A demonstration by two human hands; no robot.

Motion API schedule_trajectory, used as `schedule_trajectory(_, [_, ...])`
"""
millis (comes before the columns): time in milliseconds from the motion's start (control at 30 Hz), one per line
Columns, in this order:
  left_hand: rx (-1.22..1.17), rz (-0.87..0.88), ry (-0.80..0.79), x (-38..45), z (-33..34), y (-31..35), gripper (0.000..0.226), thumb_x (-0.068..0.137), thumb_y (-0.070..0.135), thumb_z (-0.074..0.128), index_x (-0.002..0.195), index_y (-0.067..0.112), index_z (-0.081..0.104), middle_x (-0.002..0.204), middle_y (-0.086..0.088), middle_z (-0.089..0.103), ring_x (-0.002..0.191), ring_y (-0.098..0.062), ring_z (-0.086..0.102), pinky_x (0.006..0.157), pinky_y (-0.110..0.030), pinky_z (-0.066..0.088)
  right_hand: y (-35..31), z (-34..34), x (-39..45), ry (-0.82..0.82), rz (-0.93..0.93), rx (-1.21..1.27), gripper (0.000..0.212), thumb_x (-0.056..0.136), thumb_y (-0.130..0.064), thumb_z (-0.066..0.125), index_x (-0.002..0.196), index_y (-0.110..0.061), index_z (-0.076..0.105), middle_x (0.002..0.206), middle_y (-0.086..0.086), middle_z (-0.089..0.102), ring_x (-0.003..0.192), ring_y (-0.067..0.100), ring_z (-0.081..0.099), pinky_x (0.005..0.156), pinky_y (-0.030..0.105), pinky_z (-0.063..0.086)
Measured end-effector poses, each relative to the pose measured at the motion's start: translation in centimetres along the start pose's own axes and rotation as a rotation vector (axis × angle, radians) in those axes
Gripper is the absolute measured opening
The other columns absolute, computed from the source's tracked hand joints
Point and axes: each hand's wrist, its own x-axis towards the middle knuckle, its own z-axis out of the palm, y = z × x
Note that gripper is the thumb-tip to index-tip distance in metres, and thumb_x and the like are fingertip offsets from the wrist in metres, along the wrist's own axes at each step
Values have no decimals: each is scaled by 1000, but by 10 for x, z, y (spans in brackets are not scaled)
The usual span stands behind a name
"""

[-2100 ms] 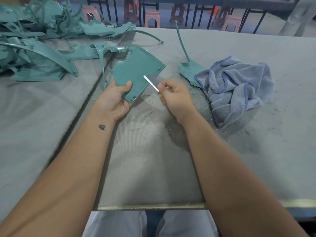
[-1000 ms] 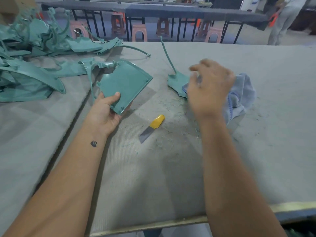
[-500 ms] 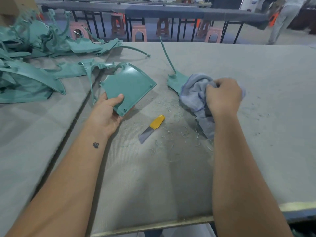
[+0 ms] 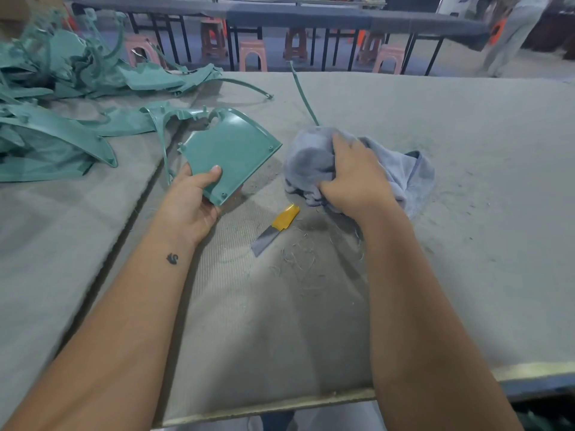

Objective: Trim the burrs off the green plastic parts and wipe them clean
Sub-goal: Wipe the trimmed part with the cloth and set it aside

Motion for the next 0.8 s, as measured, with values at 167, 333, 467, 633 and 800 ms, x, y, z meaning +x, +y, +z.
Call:
schedule_trajectory(167, [-28,23,17,-1,1,0,27,96,1,51,109,23,60,94,3,74,78,-14,72,60,-30,60,-1,-6,-6,357,-92,-57,7,83,-20,54,76,-18,55,93,-1,47,109,27,39,81,31,20])
schedule_trajectory(333, [-35,19,41,-1,1,0,26,95,2,54,104,26,61,95,4,73,79,-13,72,58,-28,57,-4,-6,-11,339,-247,51,35,60,-7,51,92,-21,45,141,1,36,131,23,26,106,37,14])
schedule_trajectory(467, [59,39,43,-1,3,-1,32,95,-1,51,110,26,61,102,2,72,85,-17,71,59,-30,57,-14,3,-14,264,-469,136,27,71,-17,53,97,-18,58,107,-4,58,103,23,50,87,33,31])
schedule_trajectory(633, [151,67,31,-4,6,-3,32,95,1,51,104,30,62,98,7,72,89,-17,69,61,-33,58,-18,16,3,77,-255,-173,6,83,-11,54,89,-13,57,103,7,62,89,27,55,62,30,33])
schedule_trajectory(800, [170,80,54,-11,12,-1,31,95,1,52,103,30,62,89,9,74,80,-15,71,72,-43,60,-16,4,-10,655,-231,45,18,96,-18,48,82,-10,57,107,8,57,103,28,52,88,37,34])
